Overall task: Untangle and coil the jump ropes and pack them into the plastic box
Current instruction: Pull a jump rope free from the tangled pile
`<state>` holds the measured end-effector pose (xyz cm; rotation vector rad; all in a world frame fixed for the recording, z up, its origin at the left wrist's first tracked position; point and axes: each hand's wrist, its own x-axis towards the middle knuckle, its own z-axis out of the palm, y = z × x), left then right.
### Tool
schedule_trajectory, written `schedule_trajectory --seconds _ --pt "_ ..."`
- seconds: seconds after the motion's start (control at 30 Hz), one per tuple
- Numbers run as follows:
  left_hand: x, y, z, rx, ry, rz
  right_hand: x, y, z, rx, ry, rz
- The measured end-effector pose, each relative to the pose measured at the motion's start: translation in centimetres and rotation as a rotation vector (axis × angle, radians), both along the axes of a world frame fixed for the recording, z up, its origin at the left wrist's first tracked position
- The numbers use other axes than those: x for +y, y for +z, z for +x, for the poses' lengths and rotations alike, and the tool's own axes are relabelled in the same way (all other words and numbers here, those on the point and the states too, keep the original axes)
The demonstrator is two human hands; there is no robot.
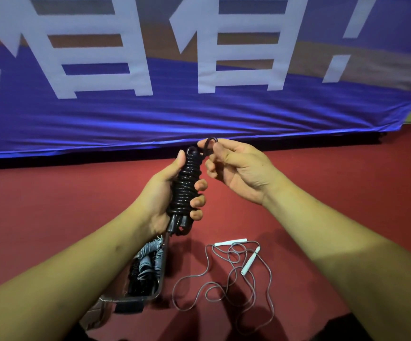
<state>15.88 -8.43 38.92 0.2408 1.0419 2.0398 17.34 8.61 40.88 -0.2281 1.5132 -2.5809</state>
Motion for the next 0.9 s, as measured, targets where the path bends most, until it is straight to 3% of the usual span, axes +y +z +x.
schedule_trajectory --seconds 0.3,0.5,0.7,0.9 --pt "-0.3 0.5 -0.5 0.005 -0.081 0.025 -0.8 0.3 -0.1 -0.11 -0.148 -0.106" --pt "-0.2 0.4 -0.2 0.027 -0.072 -0.041 0.0 0.9 -0.5 -0.157 -0.233 0.013" --pt "-0.2 0.3 -0.2 -0.009 -0.049 -0.121 0.3 1.1 -0.3 -0.034 -0.238 0.249" --pt "-0.3 0.1 -0.5 0.034 -0.045 -0.182 0.7 1.7 0.0 -0.043 -0.193 0.256"
